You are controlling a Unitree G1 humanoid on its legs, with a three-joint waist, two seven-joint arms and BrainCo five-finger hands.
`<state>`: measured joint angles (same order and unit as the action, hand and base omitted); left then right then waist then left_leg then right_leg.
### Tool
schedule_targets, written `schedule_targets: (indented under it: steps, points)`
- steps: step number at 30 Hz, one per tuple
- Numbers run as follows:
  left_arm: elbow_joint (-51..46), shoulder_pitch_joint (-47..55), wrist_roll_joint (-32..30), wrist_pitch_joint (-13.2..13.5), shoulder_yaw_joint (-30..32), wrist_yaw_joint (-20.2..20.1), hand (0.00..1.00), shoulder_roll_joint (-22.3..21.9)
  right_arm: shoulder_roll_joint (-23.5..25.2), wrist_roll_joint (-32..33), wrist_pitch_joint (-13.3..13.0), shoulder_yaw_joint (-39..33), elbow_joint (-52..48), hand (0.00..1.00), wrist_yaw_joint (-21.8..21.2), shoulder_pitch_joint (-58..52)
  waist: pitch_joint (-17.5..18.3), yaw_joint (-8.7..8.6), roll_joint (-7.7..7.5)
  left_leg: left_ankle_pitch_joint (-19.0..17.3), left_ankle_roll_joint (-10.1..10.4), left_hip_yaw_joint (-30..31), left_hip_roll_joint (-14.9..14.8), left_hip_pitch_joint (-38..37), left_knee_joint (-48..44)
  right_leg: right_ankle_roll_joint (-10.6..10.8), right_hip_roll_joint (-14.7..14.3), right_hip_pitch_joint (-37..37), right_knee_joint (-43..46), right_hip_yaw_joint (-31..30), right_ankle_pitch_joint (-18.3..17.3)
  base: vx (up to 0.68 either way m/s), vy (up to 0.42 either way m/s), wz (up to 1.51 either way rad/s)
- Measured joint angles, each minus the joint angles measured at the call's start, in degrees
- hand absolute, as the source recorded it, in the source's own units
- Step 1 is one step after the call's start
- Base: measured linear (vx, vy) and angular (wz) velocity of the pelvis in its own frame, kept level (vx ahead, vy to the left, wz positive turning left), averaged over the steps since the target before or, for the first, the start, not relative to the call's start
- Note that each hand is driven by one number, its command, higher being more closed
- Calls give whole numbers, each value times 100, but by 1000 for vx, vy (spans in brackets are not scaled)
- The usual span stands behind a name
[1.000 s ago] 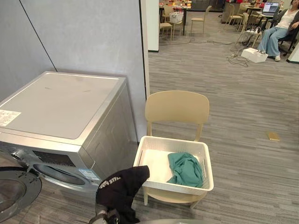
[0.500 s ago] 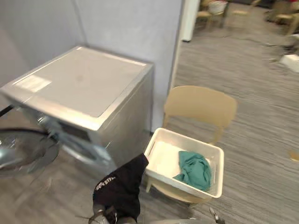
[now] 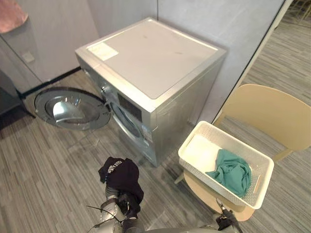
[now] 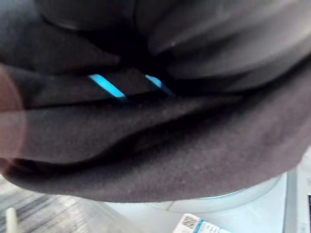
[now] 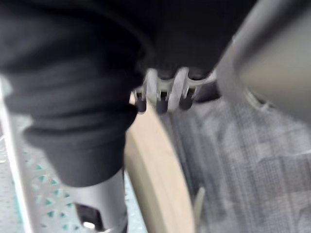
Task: Pick up the laundry basket with both hands and put the clothes into the washing machine.
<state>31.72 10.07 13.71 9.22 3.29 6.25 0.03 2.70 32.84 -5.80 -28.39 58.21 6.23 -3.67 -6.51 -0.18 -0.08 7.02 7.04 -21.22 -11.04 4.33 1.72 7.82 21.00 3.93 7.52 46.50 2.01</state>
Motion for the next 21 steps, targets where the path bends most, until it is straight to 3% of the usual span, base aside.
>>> schedule_targets:
  steps: [3, 6, 8, 9, 10, 11, 12, 13, 14, 16, 18, 19, 20, 21]
  points:
    - [40, 39, -100, -2, -162, -74, 100, 118, -45, -77, 74, 14, 106, 0, 12, 67, -31, -35, -56, 73, -77, 56, 336, -110, 240, -84, 279, 91, 25, 24, 109, 4, 113, 23]
    - [-2, 55, -98, 2, -159, -123, 100, 129, -66, -125, 125, 33, 111, 0, 11, 134, -41, 11, -74, -111, -291, 106, 568, 40, 86, -264, 554, 27, 141, -88, 419, -4, 125, 22]
    - [-35, 46, -98, 4, -157, -124, 100, 115, -78, -149, 132, 57, 93, 0, 15, 157, -35, 100, -62, -185, -377, 228, 685, 74, 89, -565, 728, -18, 388, -136, 645, 18, 146, 47]
    - [-71, 97, -101, 7, -138, -120, 100, 110, -91, -154, 143, 165, 52, 0, 20, 102, -35, 107, -43, -211, -413, 337, 731, 21, 153, -848, 805, -48, 605, -329, 850, 64, 144, 47]
    - [-85, 143, -100, 8, -111, -111, 100, 104, -90, -154, 153, 296, -137, 0, 16, 49, -37, 103, -19, -251, -469, 418, 727, -55, 171, -1206, 811, -200, 899, -924, 1106, 79, 141, 40]
    - [-90, 186, -99, 10, -99, -108, 100, 59, -76, -153, 148, 378, -239, 0, 11, 21, -52, 113, 6, -282, -508, 468, 673, -85, 170, -1206, 759, -354, 1125, -1367, 1083, 105, 77, 35]
    - [-90, 222, -96, 10, 10, -78, 100, 77, 41, -144, 122, 488, -392, 0, -24, -11, -80, 95, 31, -319, -562, 597, 608, -99, 124, -959, 430, -604, 1728, -2226, 541, 89, 15, 43]
    - [-91, 212, -96, 13, 79, -71, 100, 78, 158, -131, 104, 547, -553, 0, -61, -61, -67, 97, -49, -337, -590, 732, 588, -109, 120, -845, -81, -881, 2387, -2874, -182, 88, -21, 49]
    - [-90, 209, -97, 12, 92, -71, 100, 72, 179, -115, 98, 606, -542, 0, -103, -58, -64, 95, -106, -348, -607, 771, 602, -113, 115, -747, -318, -1004, 2647, -3059, -464, 68, -40, 51]
    - [-61, 101, -102, 0, 90, -83, 100, -38, 185, 18, 80, 640, -516, 0, -151, -68, -138, 93, -220, -470, -683, 888, 647, -74, -85, -701, -1173, -1338, 2896, -3261, -1367, 66, -94, 42]
    - [-26, -28, -105, -1, 99, -82, 100, -143, 178, 58, 28, 625, -536, 0, -148, -71, -187, 69, -201, -587, -671, 995, 646, 40, -335, -641, -1647, -1449, 2474, -3360, -1718, 25, -119, 40]
    - [-7, -235, -107, 1, 90, -83, 100, -252, 178, 99, -28, 622, -554, 0, -150, -92, -245, 13, -238, -665, -639, 1173, 740, 244, -549, -580, -1981, -1378, 1524, -3790, -1807, 0, -135, 69]
    - [34, -347, -113, 1, 77, -85, 100, -306, 203, 108, -31, 599, -539, 0, -150, -117, -222, -51, -329, -658, -627, 1286, 813, 290, -582, -803, -2038, -1326, 1358, -3849, -1621, 78, -157, 111]
    - [132, -492, -115, -4, 77, -84, 100, -371, 244, 117, -38, 453, -536, 0, -151, -182, -223, -145, -270, -649, -623, 1316, 847, 301, -723, -782, -2007, -1275, 1225, -3662, -1557, 206, -128, 112]
